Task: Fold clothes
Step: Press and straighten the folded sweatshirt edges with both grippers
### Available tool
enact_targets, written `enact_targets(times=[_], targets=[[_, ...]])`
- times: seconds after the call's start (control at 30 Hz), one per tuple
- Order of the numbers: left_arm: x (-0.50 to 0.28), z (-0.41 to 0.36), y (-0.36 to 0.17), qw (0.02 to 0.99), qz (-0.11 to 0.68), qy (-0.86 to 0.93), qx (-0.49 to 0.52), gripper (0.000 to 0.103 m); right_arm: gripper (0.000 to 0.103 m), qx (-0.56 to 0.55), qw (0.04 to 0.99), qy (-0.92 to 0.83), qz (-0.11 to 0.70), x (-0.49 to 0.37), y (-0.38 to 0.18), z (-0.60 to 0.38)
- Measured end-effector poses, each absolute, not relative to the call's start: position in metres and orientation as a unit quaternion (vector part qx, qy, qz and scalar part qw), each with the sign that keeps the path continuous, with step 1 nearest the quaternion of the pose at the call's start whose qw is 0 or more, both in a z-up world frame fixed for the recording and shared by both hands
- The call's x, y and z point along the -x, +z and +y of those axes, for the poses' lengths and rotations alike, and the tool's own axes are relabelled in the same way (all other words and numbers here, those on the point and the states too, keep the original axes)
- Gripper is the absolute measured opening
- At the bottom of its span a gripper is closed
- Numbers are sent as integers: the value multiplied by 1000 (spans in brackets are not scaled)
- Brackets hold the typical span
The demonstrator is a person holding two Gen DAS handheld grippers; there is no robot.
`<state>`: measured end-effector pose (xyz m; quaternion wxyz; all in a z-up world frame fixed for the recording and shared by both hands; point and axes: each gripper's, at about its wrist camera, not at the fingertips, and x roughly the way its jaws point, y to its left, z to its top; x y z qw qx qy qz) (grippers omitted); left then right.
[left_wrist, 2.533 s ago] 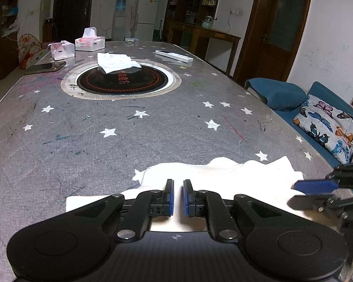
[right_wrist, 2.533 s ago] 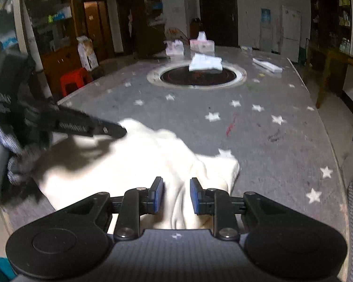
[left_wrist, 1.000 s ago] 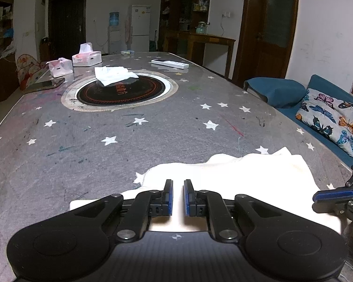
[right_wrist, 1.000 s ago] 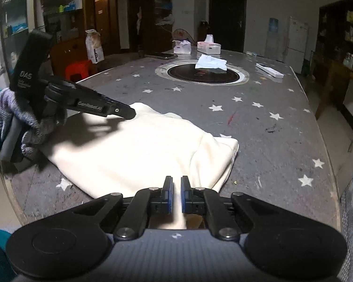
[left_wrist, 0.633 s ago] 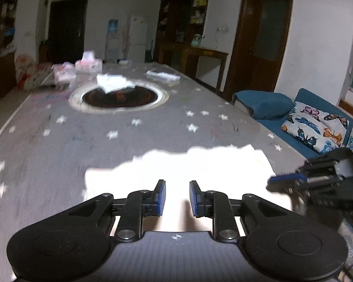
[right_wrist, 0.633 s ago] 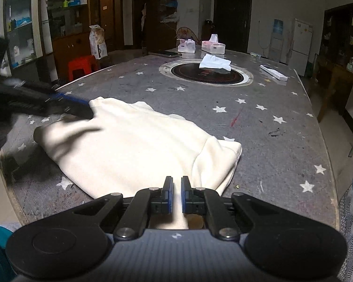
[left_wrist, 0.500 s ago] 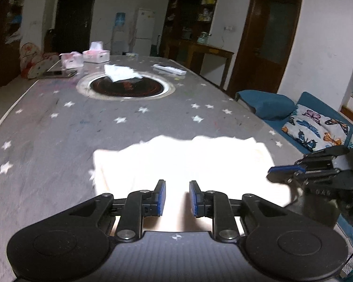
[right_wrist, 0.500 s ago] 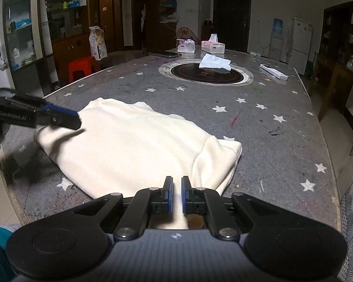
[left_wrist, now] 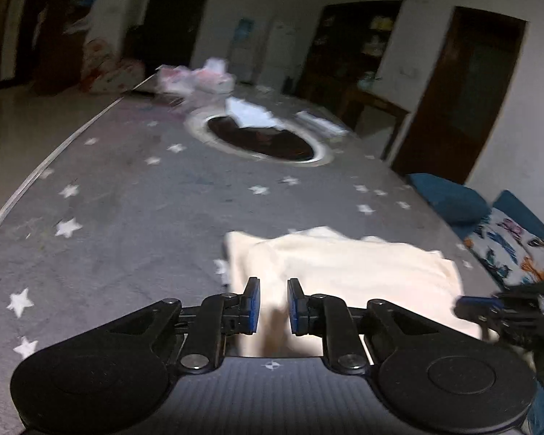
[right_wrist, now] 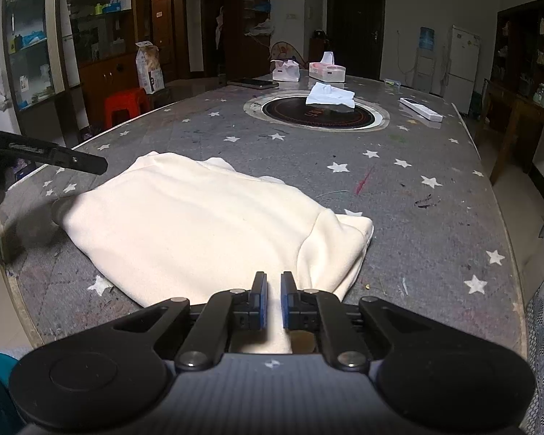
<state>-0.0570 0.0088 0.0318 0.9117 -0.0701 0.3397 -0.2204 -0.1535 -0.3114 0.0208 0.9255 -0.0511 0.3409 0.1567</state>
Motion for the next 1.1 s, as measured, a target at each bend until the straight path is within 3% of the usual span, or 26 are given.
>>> enact_targets(times=[0.33, 0.5, 0.87, 1.1], targets=[[39, 2, 17, 899, 379, -210, 64, 13, 8, 47, 926, 157, 340, 155, 21, -311], [43, -4, 22, 907, 354, -224, 35, 4, 8, 47, 926, 157, 340, 155, 21, -311], [50, -16, 14, 924, 320, -198, -64, 3, 8, 51, 926, 157, 339, 155, 21, -309], [51, -15, 26, 926, 316, -199, -59, 4, 11, 50, 924, 164, 343, 148, 28, -310]])
